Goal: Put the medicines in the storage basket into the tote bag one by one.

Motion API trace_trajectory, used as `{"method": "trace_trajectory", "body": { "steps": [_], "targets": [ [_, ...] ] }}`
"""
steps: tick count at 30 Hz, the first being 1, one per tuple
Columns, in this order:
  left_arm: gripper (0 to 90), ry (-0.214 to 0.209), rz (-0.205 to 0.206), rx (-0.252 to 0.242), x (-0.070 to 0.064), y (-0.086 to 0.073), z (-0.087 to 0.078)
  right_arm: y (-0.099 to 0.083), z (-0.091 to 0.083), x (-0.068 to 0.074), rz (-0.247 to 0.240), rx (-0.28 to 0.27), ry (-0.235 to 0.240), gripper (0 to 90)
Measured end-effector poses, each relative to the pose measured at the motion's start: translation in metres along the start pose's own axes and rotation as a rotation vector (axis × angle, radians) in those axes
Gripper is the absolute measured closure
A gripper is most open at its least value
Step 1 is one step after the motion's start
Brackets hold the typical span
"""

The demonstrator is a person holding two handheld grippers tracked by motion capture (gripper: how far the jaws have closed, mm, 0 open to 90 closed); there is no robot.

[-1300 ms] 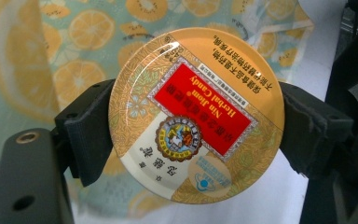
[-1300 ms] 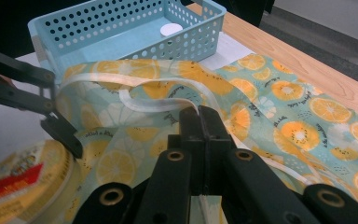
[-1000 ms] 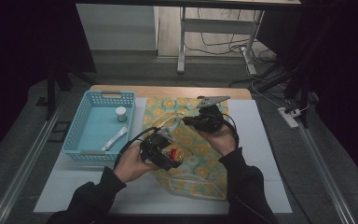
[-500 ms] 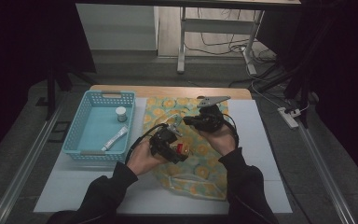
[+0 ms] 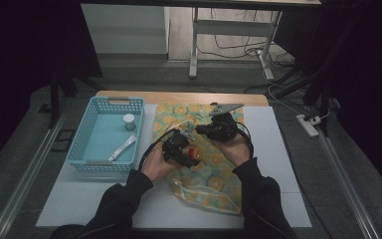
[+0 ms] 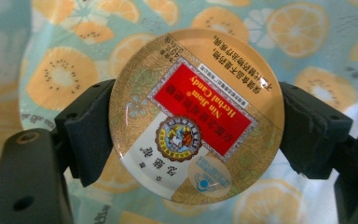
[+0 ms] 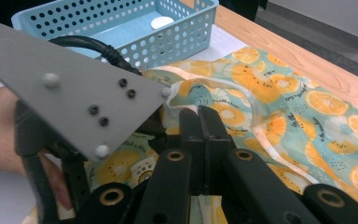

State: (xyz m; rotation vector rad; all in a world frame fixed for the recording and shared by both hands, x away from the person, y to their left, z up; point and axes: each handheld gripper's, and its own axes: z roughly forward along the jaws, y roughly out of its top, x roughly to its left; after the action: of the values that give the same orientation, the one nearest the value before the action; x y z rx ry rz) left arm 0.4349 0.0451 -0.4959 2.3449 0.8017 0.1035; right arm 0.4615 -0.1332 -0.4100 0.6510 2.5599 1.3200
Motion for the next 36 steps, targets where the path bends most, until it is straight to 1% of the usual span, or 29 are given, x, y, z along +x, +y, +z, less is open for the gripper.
{"method": "trace_trajectory", "body": {
  "steps": [3, 7, 10, 18, 21, 22, 24, 25, 26, 29, 30, 33, 36],
  "targets": [
    [20.4, 0.008, -0.007, 0.000, 0.004, 0.000, 0.005, -0.001, 0.002, -0.001, 0.002, 0.008, -0.004, 89.7],
    [20.3, 0.032, 0.000, 0.012, 0.008, 0.000, 0.011, -0.003, 0.005, -0.002, 0.007, 0.016, -0.007, 89.8],
    [20.3, 0.033, -0.005, 0.010, 0.010, -0.001, 0.016, -0.005, 0.007, -0.004, 0.007, 0.022, -0.013, 89.8],
    [20.3, 0.054, -0.009, 0.015, 0.015, -0.003, 0.026, -0.009, 0.011, -0.009, 0.017, 0.032, -0.026, 89.8],
    [20.2, 0.062, -0.003, 0.013, 0.016, -0.004, 0.028, -0.010, 0.012, -0.010, 0.018, 0.037, -0.024, 89.8],
    [20.1, 0.058, 0.000, 0.010, 0.016, -0.004, 0.029, -0.011, 0.012, -0.010, 0.018, 0.038, -0.025, 89.7],
    [19.7, 0.081, 0.000, 0.010, 0.015, -0.003, 0.029, -0.011, 0.012, -0.010, 0.018, 0.037, -0.025, 89.7],
    [19.1, 0.079, 0.001, 0.008, 0.015, -0.003, 0.029, -0.011, 0.012, -0.010, 0.017, 0.037, -0.025, 89.7],
    [17.6, 0.071, -0.009, -0.002, 0.014, -0.003, 0.028, -0.010, 0.012, -0.010, 0.016, 0.037, -0.025, 89.8],
    [14.1, 0.053, -0.011, -0.015, 0.012, -0.002, 0.022, -0.010, 0.011, -0.009, 0.016, 0.033, -0.024, 89.7],
    [13.2, 0.048, -0.006, -0.016, 0.012, -0.002, 0.020, -0.010, 0.011, -0.009, 0.017, 0.032, -0.024, 89.7],
    [11.8, 0.023, -0.022, -0.041, 0.009, -0.002, 0.012, -0.009, 0.010, -0.009, 0.013, 0.028, -0.023, 89.7],
    [10.0, 0.005, -0.023, -0.045, 0.007, -0.003, 0.004, -0.009, 0.010, -0.009, 0.015, 0.028, -0.022, 89.7]
  ]
}}
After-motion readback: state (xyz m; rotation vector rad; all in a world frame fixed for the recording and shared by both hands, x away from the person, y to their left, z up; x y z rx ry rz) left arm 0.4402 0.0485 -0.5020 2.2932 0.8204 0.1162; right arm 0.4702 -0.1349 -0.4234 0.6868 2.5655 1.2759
